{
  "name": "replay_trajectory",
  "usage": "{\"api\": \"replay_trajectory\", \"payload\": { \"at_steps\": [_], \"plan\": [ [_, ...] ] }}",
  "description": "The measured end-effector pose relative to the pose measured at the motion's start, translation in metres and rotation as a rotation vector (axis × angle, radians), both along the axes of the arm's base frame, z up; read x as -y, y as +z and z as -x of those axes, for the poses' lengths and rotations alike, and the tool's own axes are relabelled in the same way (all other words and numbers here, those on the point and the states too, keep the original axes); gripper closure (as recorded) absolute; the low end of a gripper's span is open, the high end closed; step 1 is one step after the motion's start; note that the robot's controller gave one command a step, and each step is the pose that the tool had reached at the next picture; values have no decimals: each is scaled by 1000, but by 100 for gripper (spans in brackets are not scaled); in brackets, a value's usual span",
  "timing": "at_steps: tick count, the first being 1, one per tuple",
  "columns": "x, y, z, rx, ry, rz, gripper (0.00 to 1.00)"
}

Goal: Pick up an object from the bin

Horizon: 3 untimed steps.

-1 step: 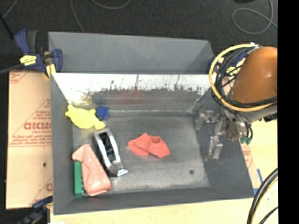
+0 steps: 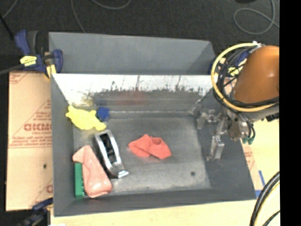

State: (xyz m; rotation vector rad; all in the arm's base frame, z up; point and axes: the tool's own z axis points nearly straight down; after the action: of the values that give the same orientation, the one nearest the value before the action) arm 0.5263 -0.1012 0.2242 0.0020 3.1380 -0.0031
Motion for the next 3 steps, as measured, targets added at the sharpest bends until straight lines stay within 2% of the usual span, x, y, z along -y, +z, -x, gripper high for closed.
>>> {"api": "replay_trajectory", "payload": {
  "at_steps": [1,2,3],
  "plan": [
    [-19,-42,-8,4,-90,-1,0],
    [-69,-61,-28,2,11,1,0],
    [-80,-80,-33,4,-113,-2,0]
  ]
}}
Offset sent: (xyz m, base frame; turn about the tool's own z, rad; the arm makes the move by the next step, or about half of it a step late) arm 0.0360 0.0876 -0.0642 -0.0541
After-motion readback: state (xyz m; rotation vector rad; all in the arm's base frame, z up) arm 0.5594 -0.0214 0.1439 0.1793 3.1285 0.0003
